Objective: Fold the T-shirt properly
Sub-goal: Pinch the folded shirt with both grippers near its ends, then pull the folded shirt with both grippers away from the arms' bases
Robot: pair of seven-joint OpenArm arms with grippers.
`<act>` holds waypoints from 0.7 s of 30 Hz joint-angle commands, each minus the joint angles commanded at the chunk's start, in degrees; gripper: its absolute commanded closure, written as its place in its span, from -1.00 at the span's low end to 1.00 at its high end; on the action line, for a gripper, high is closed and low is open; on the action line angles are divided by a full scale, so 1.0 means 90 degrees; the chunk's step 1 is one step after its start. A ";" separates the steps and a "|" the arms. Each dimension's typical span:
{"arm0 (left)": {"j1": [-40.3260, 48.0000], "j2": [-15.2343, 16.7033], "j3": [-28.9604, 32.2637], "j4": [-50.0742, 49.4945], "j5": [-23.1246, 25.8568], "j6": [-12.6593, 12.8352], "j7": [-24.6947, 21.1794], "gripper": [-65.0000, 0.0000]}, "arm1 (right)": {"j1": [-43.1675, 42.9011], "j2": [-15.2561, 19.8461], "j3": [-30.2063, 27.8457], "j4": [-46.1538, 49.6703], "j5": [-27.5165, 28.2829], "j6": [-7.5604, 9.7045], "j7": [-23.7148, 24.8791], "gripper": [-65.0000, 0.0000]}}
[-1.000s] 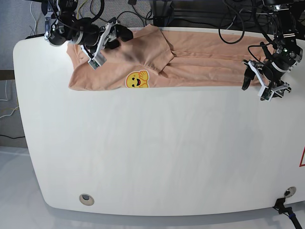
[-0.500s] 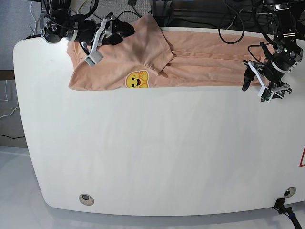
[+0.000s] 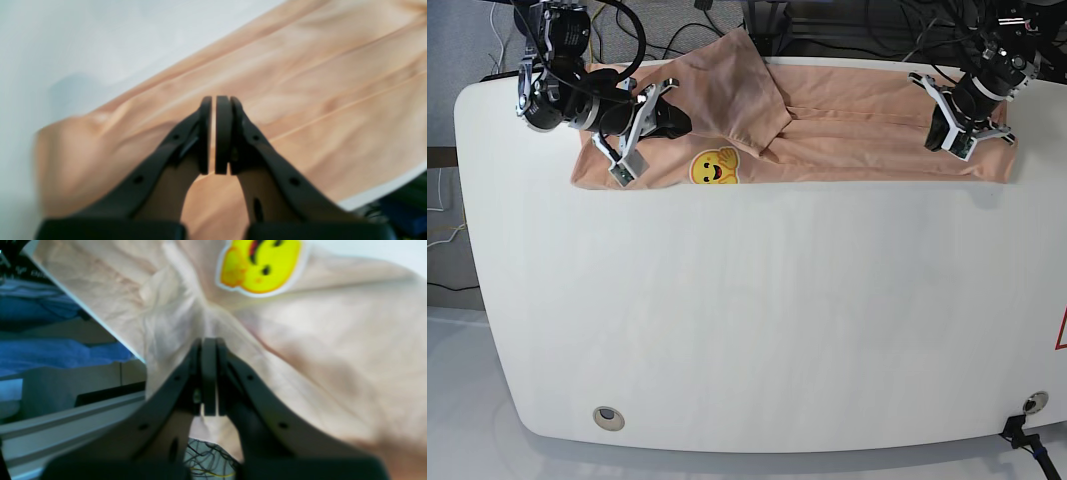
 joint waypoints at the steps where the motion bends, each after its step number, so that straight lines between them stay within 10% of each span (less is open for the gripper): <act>1: 0.0000 0.0098 0.0000 -0.0020 0.0000 0.0000 0.0020 1.00 | -0.0059 -0.0049 0.0000 -0.0020 -0.0098 0.0000 0.0000 1.00; 21: -0.1260 0.0029 0.0234 -0.2149 0.0029 0.0000 0.0039 1.00 | 0.0733 0.0860 -0.0840 -0.2969 -0.0586 0.0010 0.1788 1.00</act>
